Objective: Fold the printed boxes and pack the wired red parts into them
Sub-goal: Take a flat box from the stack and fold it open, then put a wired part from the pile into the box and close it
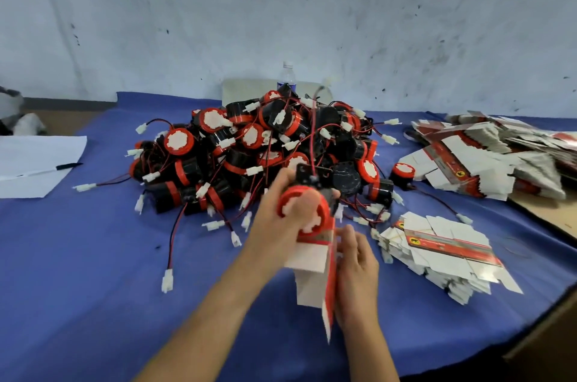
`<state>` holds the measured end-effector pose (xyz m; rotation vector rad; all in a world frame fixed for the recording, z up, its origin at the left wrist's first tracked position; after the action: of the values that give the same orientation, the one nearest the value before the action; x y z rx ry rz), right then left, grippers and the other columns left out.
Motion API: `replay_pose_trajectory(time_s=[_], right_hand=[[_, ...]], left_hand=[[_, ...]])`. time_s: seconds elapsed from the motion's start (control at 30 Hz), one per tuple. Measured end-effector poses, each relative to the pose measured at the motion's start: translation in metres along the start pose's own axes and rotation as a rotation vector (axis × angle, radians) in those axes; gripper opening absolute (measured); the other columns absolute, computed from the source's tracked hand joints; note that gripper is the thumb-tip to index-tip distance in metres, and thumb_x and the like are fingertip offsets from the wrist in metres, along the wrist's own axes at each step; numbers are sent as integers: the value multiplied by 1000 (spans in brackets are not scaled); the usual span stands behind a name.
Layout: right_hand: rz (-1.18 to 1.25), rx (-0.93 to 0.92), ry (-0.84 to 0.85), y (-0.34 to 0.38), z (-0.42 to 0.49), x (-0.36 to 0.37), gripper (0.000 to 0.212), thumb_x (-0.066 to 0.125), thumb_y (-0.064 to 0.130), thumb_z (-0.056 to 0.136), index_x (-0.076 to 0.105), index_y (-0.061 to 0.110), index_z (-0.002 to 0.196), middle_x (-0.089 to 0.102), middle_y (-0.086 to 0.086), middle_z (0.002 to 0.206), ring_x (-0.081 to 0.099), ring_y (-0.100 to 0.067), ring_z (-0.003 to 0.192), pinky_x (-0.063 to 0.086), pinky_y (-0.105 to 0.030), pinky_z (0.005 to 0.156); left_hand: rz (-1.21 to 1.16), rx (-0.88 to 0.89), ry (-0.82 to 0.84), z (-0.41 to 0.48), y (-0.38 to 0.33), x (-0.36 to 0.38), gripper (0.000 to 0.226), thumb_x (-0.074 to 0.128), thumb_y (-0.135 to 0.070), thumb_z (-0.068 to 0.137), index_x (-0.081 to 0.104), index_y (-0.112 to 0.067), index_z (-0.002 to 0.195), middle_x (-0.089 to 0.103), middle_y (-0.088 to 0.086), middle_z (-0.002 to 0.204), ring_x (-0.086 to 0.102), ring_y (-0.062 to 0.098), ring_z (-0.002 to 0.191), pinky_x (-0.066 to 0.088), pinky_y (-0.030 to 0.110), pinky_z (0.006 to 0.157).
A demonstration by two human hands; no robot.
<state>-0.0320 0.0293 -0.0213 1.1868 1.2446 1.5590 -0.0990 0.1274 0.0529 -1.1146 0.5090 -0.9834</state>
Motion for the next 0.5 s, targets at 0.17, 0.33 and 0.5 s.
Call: replay_pose_trajectory(time_s=[0.17,0.33,0.5], right_hand=[[32,34,-56,-3,3,-7,13,49,38,97,57,27,99,69,-1,91,66,-14,65,48,-26,47],[373,-31,-84,6,-3,-10,16,46,15,100,57,20,111,67,3,102,60,-22,55,49,-29,41],[177,-358,-177,4,-9,-4,23,52,26,96,52,20,118,58,14,112,63,-23,78,57,-35,63]], left_hand=[[-42,-15,-65,21,29,10,33,68,-58,76,53,-30,82,62,-11,70,62,3,64,52,19,63],[98,-358,-329,44,63,-23,34,58,-54,88,59,-20,89,64,-4,87,63,13,84,46,26,69],[-81,-246,-427,32,62,-45,38,65,-55,78,63,-22,95,68,1,86,64,19,83,51,28,69]])
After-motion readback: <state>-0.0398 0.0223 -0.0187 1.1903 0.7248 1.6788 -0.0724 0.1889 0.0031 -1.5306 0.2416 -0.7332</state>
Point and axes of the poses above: each hand's wrist, its own z-axis towards the middle knuckle, its own x-axis out of the palm, y = z × x, the point moved 1 cm from there along z, towards the middle knuckle
